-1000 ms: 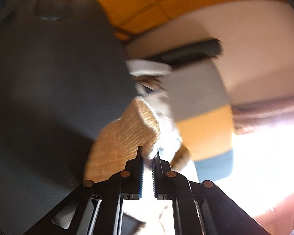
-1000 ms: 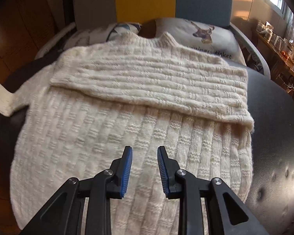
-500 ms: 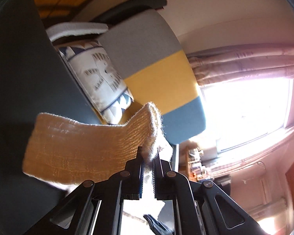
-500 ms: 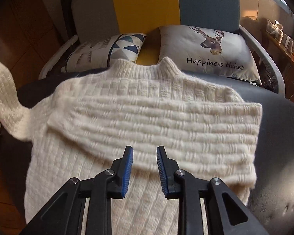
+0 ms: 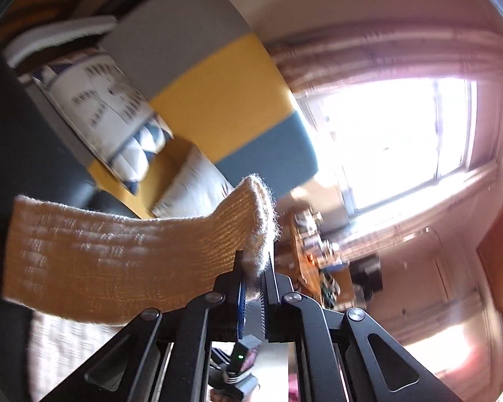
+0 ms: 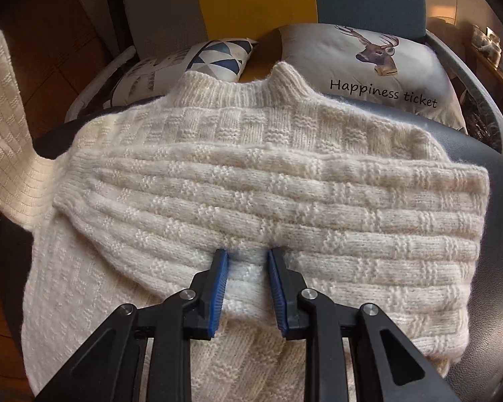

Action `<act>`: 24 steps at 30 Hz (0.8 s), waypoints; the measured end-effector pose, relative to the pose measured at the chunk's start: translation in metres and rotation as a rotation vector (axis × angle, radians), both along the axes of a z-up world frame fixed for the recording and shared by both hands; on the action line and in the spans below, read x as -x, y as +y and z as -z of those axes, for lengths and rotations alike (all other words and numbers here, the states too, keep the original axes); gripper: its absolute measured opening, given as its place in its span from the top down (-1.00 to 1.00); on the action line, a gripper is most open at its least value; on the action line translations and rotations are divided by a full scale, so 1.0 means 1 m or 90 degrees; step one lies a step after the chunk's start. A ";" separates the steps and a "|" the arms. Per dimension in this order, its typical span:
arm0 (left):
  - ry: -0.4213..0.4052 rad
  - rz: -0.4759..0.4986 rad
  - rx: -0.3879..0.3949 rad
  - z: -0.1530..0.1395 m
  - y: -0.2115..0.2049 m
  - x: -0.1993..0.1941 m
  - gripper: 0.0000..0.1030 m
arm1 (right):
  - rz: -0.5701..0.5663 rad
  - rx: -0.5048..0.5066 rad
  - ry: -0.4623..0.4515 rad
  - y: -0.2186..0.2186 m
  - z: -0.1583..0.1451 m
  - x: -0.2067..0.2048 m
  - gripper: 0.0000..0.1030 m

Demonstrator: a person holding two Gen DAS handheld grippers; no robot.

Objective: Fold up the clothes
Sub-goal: 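Carry the held sleeve with the left gripper across the sweater body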

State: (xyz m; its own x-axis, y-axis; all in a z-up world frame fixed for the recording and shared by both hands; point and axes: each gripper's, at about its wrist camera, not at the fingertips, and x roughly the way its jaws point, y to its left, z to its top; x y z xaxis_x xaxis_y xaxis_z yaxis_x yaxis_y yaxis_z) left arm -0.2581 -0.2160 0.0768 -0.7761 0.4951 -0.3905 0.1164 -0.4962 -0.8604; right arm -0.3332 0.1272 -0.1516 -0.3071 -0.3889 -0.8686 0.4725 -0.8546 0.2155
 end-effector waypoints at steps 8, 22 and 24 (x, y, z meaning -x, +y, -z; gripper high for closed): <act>-0.087 0.102 0.089 0.058 0.102 0.053 0.86 | 0.038 0.102 -0.003 0.020 0.003 0.000 0.51; -0.176 0.153 0.074 0.151 0.109 0.041 0.23 | 0.128 0.258 -0.047 0.058 -0.002 -0.007 0.51; -0.167 0.124 0.048 0.149 0.082 0.023 0.17 | 0.151 0.291 -0.050 0.067 -0.006 -0.013 0.49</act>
State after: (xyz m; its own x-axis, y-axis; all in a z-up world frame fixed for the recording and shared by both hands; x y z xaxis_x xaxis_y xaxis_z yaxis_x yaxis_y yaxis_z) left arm -0.2815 -0.1343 -0.0727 -0.5379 0.5864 -0.6056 0.2263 -0.5916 -0.7738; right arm -0.3204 0.1937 -0.1459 -0.3741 -0.6612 -0.6503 0.2448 -0.7468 0.6184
